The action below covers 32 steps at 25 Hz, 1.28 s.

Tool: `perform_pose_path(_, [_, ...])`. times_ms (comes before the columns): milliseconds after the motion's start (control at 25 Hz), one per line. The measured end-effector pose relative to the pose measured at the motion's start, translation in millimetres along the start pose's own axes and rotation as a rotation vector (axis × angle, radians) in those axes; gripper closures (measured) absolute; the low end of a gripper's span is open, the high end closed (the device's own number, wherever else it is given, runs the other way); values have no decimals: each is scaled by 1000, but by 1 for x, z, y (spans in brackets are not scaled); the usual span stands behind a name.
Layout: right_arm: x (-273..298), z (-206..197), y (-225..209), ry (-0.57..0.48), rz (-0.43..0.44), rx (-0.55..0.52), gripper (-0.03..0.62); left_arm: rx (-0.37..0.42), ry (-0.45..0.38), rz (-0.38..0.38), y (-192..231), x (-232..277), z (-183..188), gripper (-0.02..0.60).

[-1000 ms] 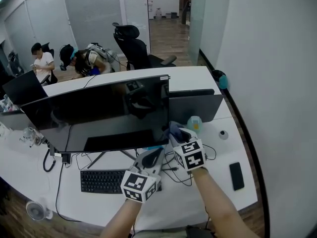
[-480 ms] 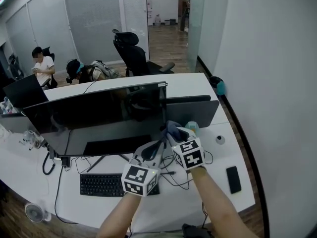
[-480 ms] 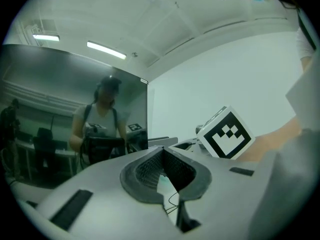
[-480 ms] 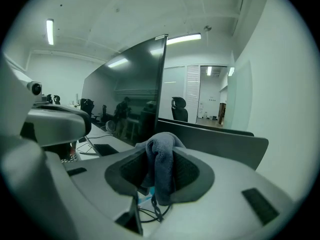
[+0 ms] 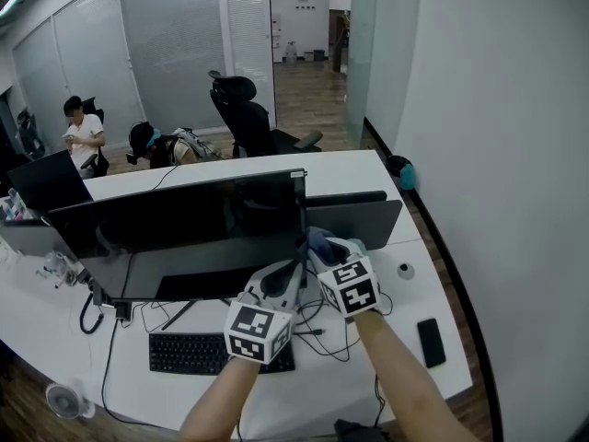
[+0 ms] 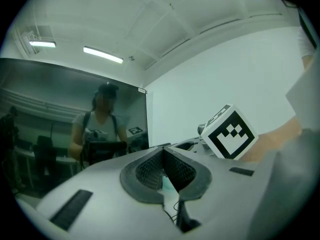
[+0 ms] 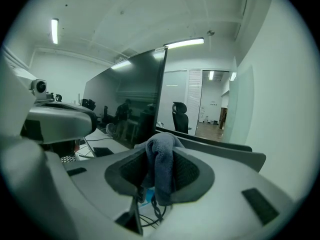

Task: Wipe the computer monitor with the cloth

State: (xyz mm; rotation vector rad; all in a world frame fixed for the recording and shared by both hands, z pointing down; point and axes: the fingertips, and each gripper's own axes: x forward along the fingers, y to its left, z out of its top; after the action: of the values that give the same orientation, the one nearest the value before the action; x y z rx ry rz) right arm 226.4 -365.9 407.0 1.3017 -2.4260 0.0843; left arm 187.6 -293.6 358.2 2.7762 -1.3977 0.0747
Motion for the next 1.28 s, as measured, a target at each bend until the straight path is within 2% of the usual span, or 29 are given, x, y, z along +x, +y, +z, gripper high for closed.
perform_pose_path(1280, [-18, 91, -20, -123, -31, -139, 464, 64, -106, 15, 17, 2, 69, 574])
